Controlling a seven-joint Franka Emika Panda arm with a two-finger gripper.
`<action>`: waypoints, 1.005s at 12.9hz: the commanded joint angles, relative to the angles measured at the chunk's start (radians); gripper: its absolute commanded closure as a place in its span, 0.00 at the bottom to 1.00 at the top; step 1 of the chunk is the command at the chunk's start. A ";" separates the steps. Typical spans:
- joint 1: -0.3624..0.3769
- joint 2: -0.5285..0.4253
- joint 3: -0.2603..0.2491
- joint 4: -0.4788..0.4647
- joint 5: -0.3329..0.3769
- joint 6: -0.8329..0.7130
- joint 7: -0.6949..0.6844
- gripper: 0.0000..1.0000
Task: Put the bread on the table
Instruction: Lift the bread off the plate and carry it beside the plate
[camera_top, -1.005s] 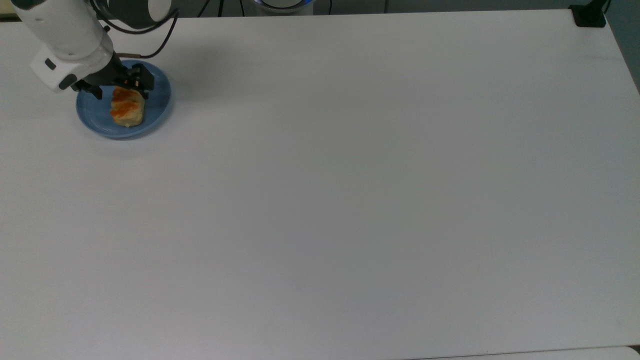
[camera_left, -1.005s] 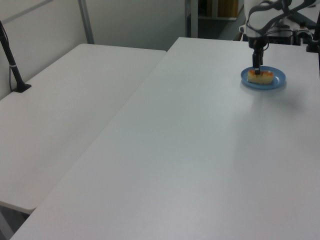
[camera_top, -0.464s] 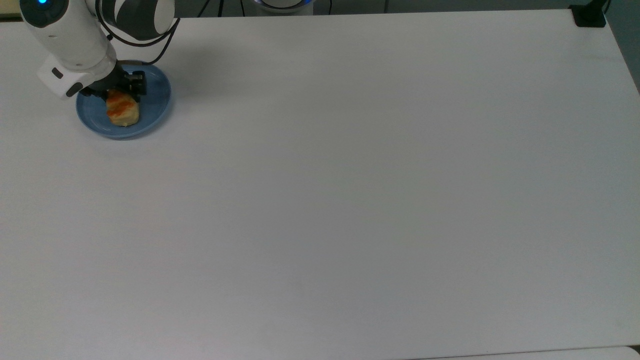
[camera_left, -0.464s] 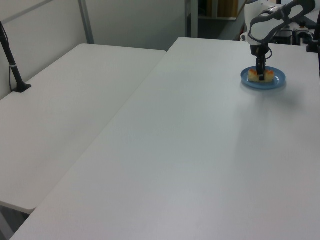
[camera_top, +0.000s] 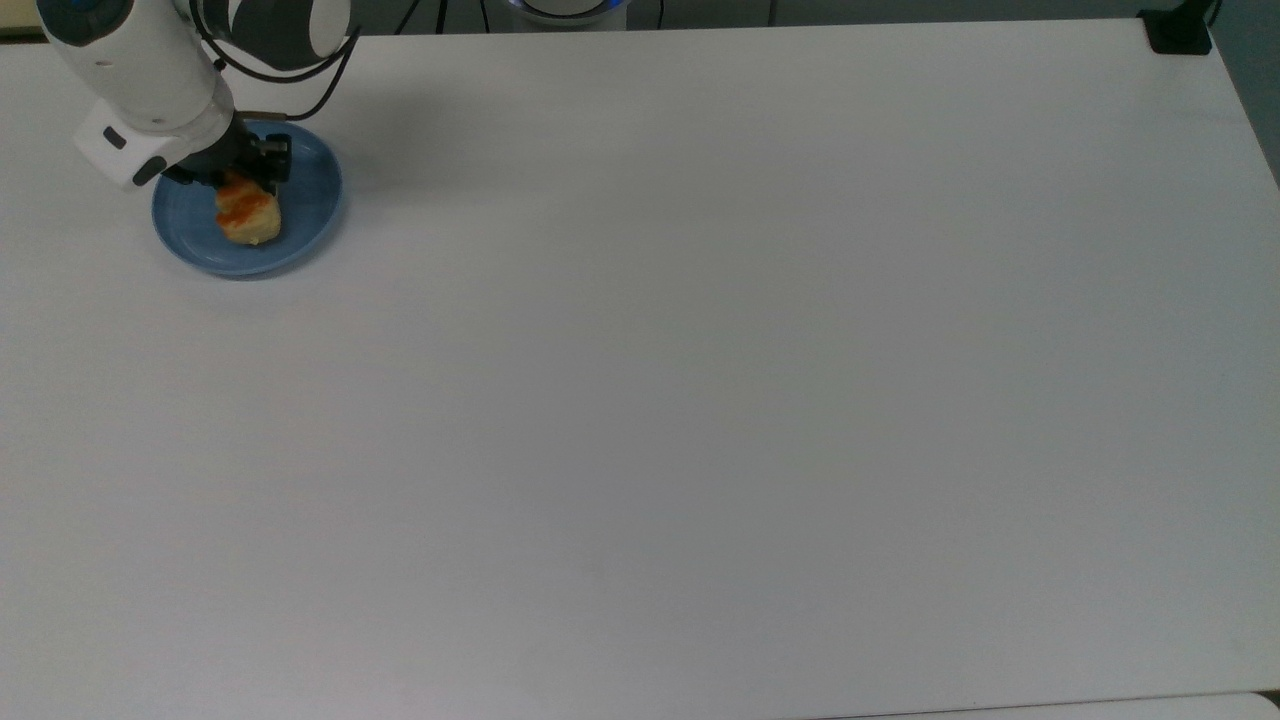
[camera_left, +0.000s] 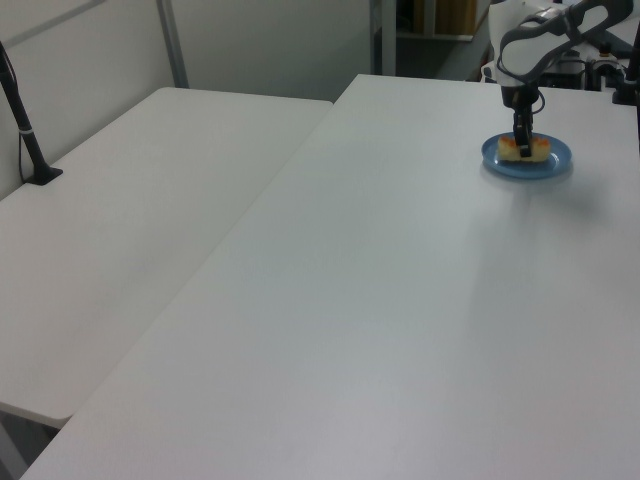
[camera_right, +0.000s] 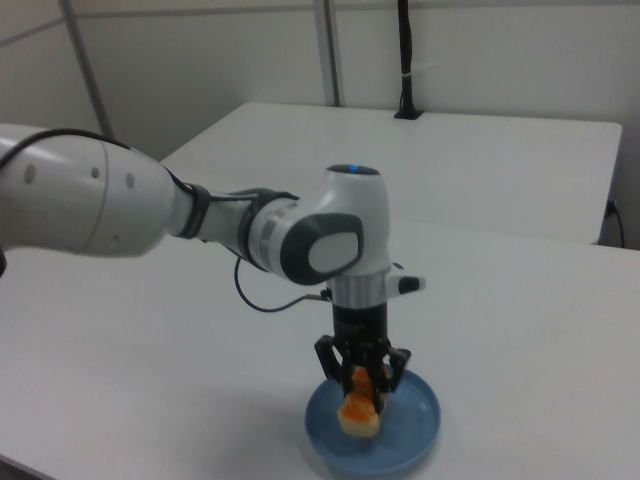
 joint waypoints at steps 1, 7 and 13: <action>0.087 -0.090 0.006 -0.013 -0.018 -0.109 0.087 0.54; 0.283 -0.098 0.006 -0.026 -0.014 -0.146 0.311 0.54; 0.468 -0.016 0.007 -0.033 0.000 -0.090 0.503 0.35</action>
